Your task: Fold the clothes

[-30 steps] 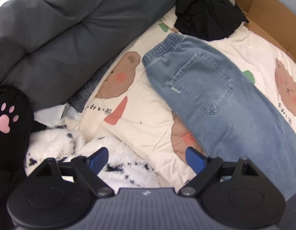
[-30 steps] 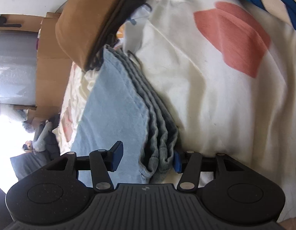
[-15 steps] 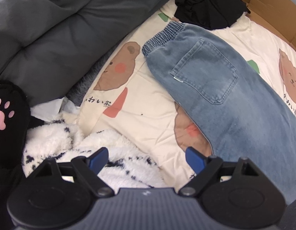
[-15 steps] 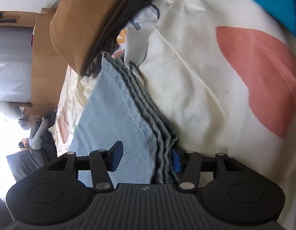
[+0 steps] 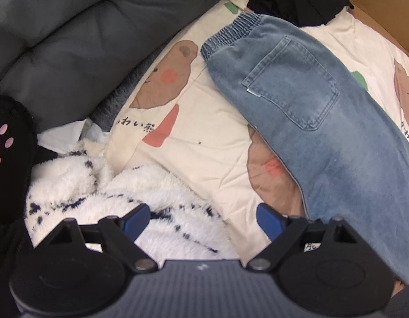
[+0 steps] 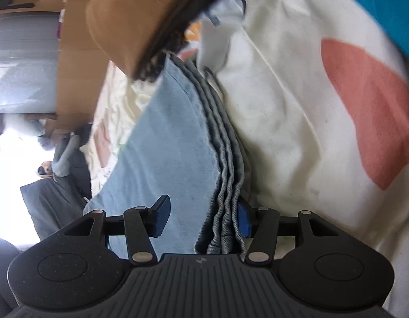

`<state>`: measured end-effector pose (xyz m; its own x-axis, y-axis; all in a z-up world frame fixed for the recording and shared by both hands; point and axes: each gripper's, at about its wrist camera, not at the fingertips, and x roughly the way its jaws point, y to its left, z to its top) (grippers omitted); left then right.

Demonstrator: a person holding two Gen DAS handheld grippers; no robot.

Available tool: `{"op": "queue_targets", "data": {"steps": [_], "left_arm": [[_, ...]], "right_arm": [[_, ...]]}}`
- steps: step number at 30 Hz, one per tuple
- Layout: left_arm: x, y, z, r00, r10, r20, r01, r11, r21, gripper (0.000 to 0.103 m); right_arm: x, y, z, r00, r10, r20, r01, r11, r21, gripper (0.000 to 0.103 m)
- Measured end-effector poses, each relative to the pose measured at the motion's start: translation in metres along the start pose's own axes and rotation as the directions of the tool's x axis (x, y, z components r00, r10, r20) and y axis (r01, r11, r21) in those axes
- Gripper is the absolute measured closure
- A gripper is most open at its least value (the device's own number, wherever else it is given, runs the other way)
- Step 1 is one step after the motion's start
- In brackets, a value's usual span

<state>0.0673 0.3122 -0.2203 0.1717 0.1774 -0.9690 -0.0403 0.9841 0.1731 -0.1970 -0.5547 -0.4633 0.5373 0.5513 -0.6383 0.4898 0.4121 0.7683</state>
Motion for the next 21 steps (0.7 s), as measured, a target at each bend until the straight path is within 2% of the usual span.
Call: {"op": "queue_targets", "data": {"steps": [3, 4, 5, 14, 21], "left_arm": [[-0.003, -0.001, 0.002, 1.0, -0.006, 0.01, 0.006, 1.0, 0.007, 0.014], [-0.004, -0.001, 0.003, 1.0, -0.009, 0.013, 0.009, 1.0, 0.004, 0.014], [-0.004, 0.0, 0.005, 1.0, -0.012, 0.016, 0.012, 1.0, 0.0, 0.014], [0.015, -0.008, 0.013, 0.999, -0.047, 0.012, 0.047, 0.999, 0.005, 0.014], [0.026, -0.03, 0.034, 0.993, -0.12, 0.011, 0.119, 0.99, 0.07, 0.016]], "right_arm": [[0.01, 0.005, -0.003, 0.998, -0.06, -0.028, 0.059, 0.998, -0.036, 0.053], [0.013, 0.008, -0.005, 0.996, -0.082, -0.034, 0.081, 0.995, -0.054, 0.065], [0.013, 0.01, -0.006, 0.994, -0.103, -0.037, 0.1, 0.993, -0.069, 0.084], [-0.004, 0.034, -0.014, 0.976, -0.215, -0.015, 0.211, 0.967, -0.139, 0.088], [-0.025, 0.07, -0.016, 0.97, -0.243, 0.015, 0.242, 0.956, -0.166, 0.088]]}}
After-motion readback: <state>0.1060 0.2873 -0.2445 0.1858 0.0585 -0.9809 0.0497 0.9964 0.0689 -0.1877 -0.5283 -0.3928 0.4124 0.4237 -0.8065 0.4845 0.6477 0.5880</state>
